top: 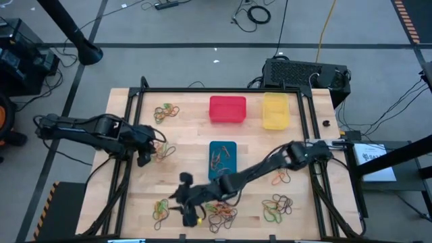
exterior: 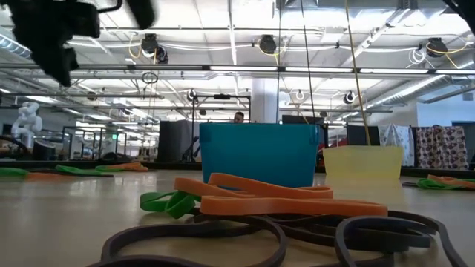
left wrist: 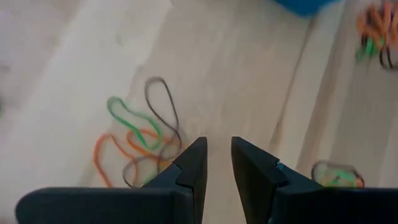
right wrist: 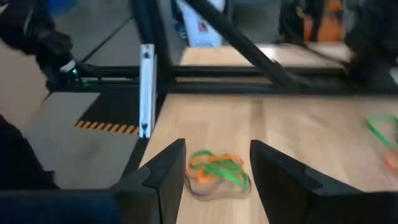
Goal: Sort rubber bands into baskets
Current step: Put the orange rubber band into the blue bin
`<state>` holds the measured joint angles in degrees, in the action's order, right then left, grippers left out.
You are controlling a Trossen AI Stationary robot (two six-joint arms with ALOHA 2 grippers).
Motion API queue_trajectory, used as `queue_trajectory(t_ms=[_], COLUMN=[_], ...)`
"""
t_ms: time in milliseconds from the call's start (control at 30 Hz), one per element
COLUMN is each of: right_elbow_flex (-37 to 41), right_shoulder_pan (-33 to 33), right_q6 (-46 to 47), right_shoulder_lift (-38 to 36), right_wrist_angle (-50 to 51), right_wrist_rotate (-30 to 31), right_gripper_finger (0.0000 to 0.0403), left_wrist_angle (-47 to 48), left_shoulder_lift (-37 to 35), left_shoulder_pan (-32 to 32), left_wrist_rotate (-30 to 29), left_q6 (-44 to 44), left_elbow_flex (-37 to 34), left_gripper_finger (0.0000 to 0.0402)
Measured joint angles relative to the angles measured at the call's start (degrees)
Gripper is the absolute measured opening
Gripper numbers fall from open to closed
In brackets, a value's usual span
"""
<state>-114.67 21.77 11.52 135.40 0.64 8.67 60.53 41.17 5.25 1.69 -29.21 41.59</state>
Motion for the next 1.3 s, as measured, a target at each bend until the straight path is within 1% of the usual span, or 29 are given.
queue_trajectory(t_ms=[100,200,333,467,633,700,833,867,933,1000,1067,1100,1133,1200,1267,1300], right_elbow_flex=[0.0,0.0,0.0,0.0,0.0,0.0,0.0,-0.6,-4.5,-12.2,-20.9,-19.9,-16.2,-14.3,-15.3,-16.1], right_shoulder_pan=[0.7,1.0,1.0,0.8,0.1,-0.3,-0.9,-1.1,-1.2,-1.1,-1.0,-0.9,-0.9,-1.0,-1.1,-1.1], right_q6=[-4.7,-5.3,-5.9,-10.3,-15.2,-17.4,-18.9,-19.5,-20.8,-21.3,-21.3,-21.3,-20.6,-17.9,-17.6,-19.0], right_shoulder_lift=[4.2,7.7,11.2,12.3,12.5,12.5,12.8,13.2,15.7,20.4,25.9,26.2,25.9,25.8,25.8,25.7], right_wrist_angle=[-7.7,-13.0,-17.1,-18.8,-18.0,-18.0,-20.0,-20.2,-20.1,-19.6,-15.6,-17.9,-23.0,-21.1,-18.5,-17.6], right_wrist_rotate=[0.0,0.1,0.0,-3.0,-7.2,-7.5,-8.6,-9.3,-11.2,-13.4,-13.5,-13.6,-12.8,-8.7,-9.2,-9.9], right_gripper_finger=[0.0168,0.0166,0.0166,0.0166,0.0166,0.0166,0.0166,0.0166,0.0166,0.0166,0.0166,0.0166,0.0166,0.0166,0.0166,0.0166], left_wrist_angle=[0.0,-0.5,-1.3,-1.7,-2.4,-3.3,-4.6,-5.0,-5.1,-5.1,-5.2,-5.2,-5.1,-5.1,-5.1,-5.1], left_shoulder_lift=[0.0,0.0,-0.1,0.0,0.0,0.0,0.0,0.0,0.0,0.0,0.0,0.0,0.1,0.1,0.4,0.4], left_shoulder_pan=[1.2,2.1,3.3,4.2,4.6,4.6,4.6,4.6,4.6,4.6,4.6,4.6,4.6,4.6,4.6,4.6], left_wrist_rotate=[1.0,1.3,1.5,1.6,1.5,1.5,1.5,1.4,1.3,1.3,1.2,1.2,1.2,1.1,1.1,1.1], left_q6=[0.0,-0.2,-0.3,-0.5,-0.5,-0.5,-1.8,-2.0,-2.0,-2.0,-2.0,-2.2,-2.9,-3.5,-3.5,-3.5], left_elbow_flex=[-1.8,-2.9,-4.6,-5.3,-5.3,-5.3,-5.3,-5.3,-5.3,-5.3,-5.3,-5.3,-5.3,-5.3,-5.3,-5.3], left_gripper_finger=[0.0079,0.0079,0.0079,0.0079,0.0079,0.0079,0.0079,0.0079,0.0079,0.0079,0.0079,0.0079,0.0079,0.0079,0.0079,0.0079])
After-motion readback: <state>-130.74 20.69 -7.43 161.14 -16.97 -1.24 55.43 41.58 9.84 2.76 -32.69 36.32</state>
